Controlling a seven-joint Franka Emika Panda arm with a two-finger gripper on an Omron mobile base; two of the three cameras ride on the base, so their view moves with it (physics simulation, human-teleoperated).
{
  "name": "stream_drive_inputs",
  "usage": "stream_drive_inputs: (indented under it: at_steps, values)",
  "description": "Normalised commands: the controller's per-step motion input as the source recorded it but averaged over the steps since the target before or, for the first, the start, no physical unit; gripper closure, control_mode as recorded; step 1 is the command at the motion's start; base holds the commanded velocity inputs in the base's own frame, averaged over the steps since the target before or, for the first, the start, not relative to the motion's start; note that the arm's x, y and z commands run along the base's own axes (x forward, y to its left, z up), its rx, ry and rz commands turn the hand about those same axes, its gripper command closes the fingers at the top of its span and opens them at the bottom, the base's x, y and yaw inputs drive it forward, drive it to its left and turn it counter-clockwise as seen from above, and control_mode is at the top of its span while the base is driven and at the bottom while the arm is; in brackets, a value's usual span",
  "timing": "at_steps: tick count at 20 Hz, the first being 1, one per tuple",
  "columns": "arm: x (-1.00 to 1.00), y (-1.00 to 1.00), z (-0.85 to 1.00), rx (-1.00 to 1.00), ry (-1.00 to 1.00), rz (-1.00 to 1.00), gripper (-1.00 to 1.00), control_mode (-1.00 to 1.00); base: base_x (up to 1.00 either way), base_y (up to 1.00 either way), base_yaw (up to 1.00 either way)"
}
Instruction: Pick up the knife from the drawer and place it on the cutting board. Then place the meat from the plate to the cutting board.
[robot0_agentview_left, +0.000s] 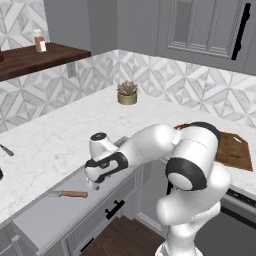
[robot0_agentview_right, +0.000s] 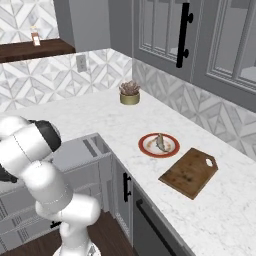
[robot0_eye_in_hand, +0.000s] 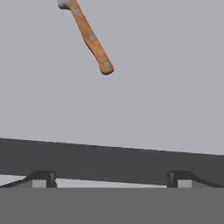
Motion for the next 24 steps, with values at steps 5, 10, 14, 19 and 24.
stream_drive_inputs:
  at_steps: [5, 10, 14, 19, 24]
  values:
    - [0.27, 0.21, -0.30, 0.00, 0.00, -0.17, -1.00, -1.00, 0.00, 0.00, 0.00]
    - [0.30, 0.16, -0.34, 0.00, 0.02, -0.13, -1.00, -1.00, 0.00, 0.00, 0.00]
    - [0.29, 0.00, -0.41, 0.00, 0.02, -0.01, -1.00, -1.00, 0.00, 0.00, 0.00]
    - [0.17, 0.00, -0.45, 0.00, 0.06, 0.00, -1.00, -1.00, 0.00, 0.00, 0.00]
    - [0.04, 0.00, -0.48, 0.00, 0.11, 0.01, -1.00, -1.00, 0.00, 0.00, 0.00]
